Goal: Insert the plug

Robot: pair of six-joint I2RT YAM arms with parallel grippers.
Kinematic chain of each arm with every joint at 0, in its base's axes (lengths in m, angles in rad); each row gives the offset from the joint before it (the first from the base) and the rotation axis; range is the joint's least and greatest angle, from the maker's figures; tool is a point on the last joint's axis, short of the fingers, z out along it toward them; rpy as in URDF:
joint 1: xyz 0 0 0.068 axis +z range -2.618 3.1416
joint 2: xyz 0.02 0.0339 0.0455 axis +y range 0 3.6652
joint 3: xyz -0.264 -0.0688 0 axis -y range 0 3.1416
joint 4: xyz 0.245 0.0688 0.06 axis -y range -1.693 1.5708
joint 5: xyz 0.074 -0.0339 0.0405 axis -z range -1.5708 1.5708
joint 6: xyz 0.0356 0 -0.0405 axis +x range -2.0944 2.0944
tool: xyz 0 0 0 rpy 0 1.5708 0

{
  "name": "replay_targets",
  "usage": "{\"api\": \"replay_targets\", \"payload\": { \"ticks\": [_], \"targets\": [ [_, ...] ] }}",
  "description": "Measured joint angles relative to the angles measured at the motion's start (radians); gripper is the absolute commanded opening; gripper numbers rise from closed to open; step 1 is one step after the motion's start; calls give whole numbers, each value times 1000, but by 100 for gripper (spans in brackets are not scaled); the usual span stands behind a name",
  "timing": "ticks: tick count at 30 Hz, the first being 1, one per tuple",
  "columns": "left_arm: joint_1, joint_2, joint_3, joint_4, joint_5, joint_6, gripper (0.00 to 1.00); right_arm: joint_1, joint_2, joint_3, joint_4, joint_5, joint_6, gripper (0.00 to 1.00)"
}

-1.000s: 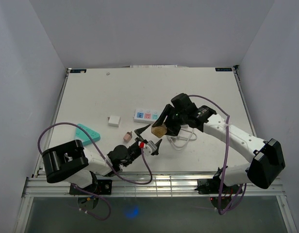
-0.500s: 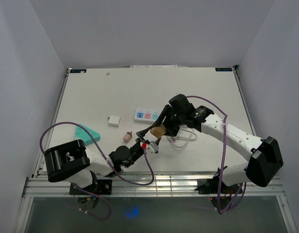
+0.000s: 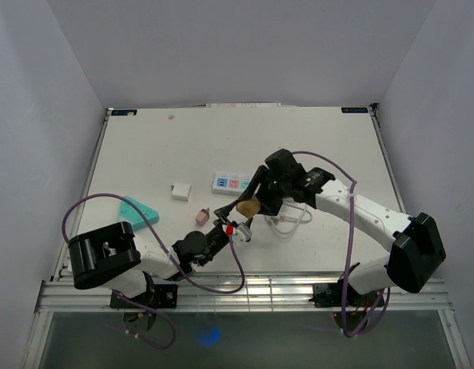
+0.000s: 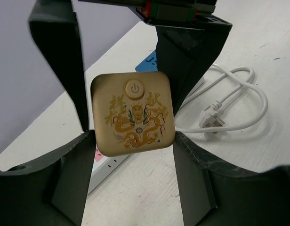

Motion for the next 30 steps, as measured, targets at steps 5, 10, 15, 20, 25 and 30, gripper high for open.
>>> {"api": "replay_targets", "payload": {
  "ticks": [5, 10, 15, 20, 25, 30],
  "targets": [
    [-7, 0, 0, 21, 16, -3, 0, 1, 0, 0, 8, 55, -41, 86],
    [-8, 0, 0, 34, 17, -9, 0, -37, 0, 0, 15, 62, -75, 86],
    [-8, 0, 0, 37, 19, -23, 0, -79, 21, 0, 16, 57, -114, 86],
    [-6, 9, 5, 39, 18, -52, 0, -98, 49, 12, 14, 55, -159, 87],
    [6, 36, 35, 37, 21, -115, 0, -134, 58, 56, 15, 74, -248, 88],
    [20, 60, 65, 8, 38, -193, 0, -179, 68, 119, 17, 90, -376, 90]
  ]
}}
